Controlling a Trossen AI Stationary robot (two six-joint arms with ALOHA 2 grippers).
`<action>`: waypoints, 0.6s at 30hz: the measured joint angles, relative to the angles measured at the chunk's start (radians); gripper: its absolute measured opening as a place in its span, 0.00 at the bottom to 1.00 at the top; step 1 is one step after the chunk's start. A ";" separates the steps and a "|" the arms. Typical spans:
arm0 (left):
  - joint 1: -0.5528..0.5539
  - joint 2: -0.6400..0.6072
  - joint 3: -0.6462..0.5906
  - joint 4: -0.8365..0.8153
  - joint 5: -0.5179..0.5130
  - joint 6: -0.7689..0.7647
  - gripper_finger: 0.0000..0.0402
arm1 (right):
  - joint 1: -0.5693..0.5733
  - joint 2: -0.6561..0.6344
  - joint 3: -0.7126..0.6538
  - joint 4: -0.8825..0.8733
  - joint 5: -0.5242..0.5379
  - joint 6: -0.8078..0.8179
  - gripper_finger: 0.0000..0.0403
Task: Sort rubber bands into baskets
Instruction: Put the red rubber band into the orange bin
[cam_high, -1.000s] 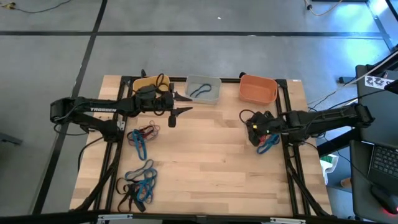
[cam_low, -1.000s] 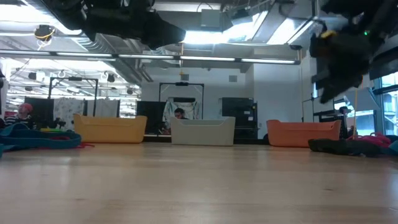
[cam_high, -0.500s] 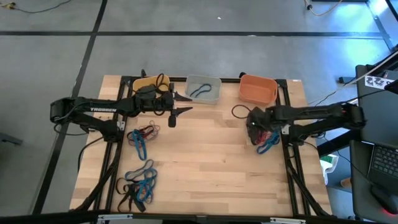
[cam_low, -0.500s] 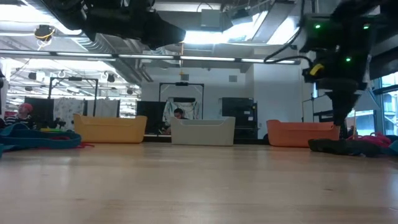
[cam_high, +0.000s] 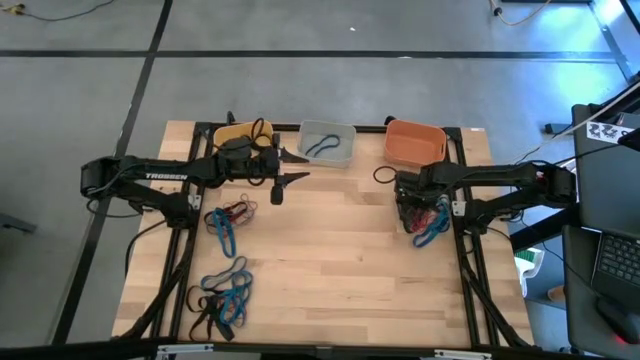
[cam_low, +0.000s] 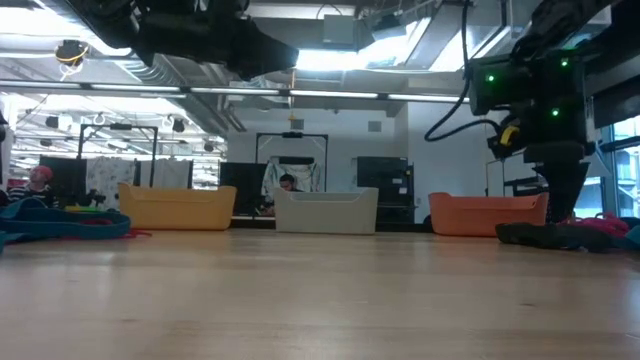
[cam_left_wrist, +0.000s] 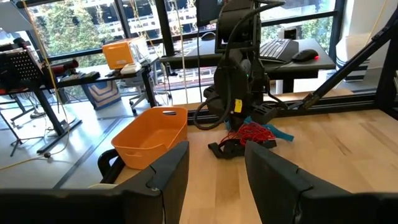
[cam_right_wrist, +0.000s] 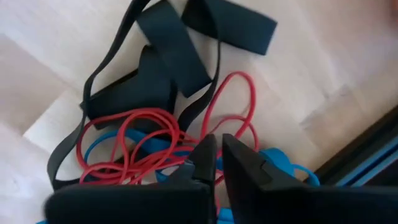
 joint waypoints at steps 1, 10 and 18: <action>0.000 0.000 0.000 -0.002 0.000 0.000 0.39 | 0.000 0.001 0.000 0.000 -0.006 -0.008 0.14; 0.000 0.000 0.000 -0.009 0.000 0.000 0.39 | 0.001 0.001 0.000 0.001 -0.005 -0.013 0.39; 0.000 0.000 0.000 -0.010 0.000 0.000 0.39 | 0.002 0.001 -0.001 0.010 0.051 -0.013 0.33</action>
